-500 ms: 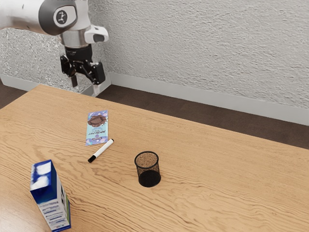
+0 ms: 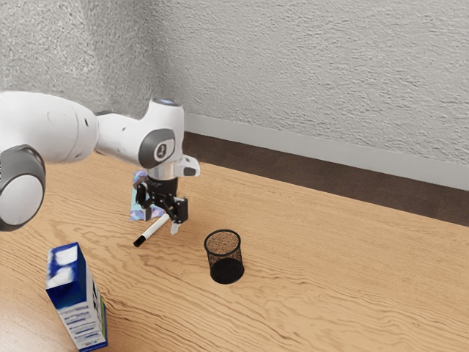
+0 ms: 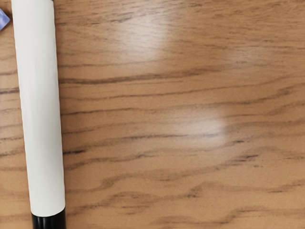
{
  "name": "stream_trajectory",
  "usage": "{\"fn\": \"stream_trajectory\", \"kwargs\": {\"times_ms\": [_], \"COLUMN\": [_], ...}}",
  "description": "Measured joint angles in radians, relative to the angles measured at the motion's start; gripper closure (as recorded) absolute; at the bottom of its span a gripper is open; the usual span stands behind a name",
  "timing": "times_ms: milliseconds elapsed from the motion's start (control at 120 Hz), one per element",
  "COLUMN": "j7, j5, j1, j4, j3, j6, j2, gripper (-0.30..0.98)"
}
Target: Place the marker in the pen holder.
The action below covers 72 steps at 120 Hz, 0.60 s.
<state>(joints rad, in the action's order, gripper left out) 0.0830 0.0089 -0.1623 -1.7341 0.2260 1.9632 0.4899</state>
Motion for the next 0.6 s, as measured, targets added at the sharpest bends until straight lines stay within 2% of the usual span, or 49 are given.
{"fn": "stream_trajectory", "kwargs": {"times_ms": [200,417,500,600], "j7": [0.066,0.145,0.175,0.216], "j5": [0.007,-0.004,-0.030,-0.097], "j1": [0.000,0.002,0.003,0.005], "j4": [-0.059,0.025,0.027,0.021], "j3": [0.023,0.029,0.038,0.063], "j6": [0.122,0.201,0.230,0.254], "j2": [0.002,0.085,0.100,0.104], "gripper": [0.00,0.00,0.00,0.00]}}
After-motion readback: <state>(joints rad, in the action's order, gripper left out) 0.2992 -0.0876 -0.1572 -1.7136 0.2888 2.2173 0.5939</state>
